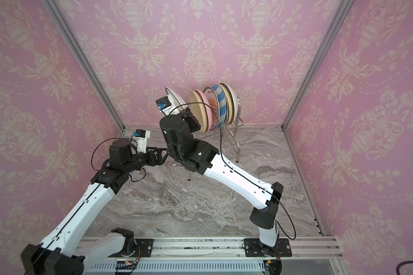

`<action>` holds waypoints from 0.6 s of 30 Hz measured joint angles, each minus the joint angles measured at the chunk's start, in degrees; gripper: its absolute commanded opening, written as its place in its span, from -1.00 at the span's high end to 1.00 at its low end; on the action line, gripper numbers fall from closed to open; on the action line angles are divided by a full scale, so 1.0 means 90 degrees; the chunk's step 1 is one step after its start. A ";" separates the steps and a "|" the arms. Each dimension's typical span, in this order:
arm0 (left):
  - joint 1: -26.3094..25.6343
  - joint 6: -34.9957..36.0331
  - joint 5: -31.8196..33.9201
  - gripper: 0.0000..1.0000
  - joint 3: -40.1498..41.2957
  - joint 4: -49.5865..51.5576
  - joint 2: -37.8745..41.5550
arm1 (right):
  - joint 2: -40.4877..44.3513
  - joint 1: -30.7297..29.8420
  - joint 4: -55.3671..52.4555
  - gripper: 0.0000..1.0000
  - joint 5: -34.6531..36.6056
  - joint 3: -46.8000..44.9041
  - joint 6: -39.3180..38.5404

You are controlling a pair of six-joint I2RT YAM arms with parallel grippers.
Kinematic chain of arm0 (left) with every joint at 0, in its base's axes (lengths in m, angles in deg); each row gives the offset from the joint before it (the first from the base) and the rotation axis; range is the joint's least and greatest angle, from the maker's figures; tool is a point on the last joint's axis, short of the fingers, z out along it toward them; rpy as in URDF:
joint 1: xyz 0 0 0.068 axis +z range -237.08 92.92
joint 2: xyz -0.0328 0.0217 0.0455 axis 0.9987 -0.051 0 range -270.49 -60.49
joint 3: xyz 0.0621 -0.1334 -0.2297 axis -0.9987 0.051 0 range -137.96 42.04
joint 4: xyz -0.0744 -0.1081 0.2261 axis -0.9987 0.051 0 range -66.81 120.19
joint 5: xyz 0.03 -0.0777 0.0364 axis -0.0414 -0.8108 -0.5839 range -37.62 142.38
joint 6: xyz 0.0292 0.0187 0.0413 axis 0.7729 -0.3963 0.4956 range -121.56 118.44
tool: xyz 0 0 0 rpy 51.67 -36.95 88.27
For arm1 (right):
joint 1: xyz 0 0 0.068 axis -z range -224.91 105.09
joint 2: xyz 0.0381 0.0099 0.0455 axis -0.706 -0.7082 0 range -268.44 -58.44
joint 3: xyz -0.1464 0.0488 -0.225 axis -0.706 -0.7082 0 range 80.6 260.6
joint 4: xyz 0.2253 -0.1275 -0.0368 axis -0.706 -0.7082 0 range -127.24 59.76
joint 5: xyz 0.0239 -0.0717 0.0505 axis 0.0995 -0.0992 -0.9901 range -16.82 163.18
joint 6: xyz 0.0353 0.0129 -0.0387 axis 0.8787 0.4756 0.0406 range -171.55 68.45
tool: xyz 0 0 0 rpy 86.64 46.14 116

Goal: Load plates into a dish rack
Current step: Place the plate on the dish rack.

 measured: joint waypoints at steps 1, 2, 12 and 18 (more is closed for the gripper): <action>0.0000 0.0000 -0.0002 -0.99 0.0005 0.0000 0.0010 | 0.0000 0.0092 -0.0085 1.00 0.0010 0.0022 0.0100; 0.0000 0.0000 0.0000 -0.99 0.0005 0.0002 0.0022 | 0.0000 0.0180 -0.0168 1.00 0.0010 0.0080 0.0209; 0.0000 -0.0019 -0.0097 -0.99 0.0131 -0.0010 0.0019 | -0.0493 0.0680 -0.0964 1.00 -0.0369 0.1158 0.1392; 0.0002 -0.0141 -0.0204 -0.99 0.0262 -0.0155 -0.0044 | -0.1047 0.0680 -0.1362 1.00 -0.0520 0.1443 0.1639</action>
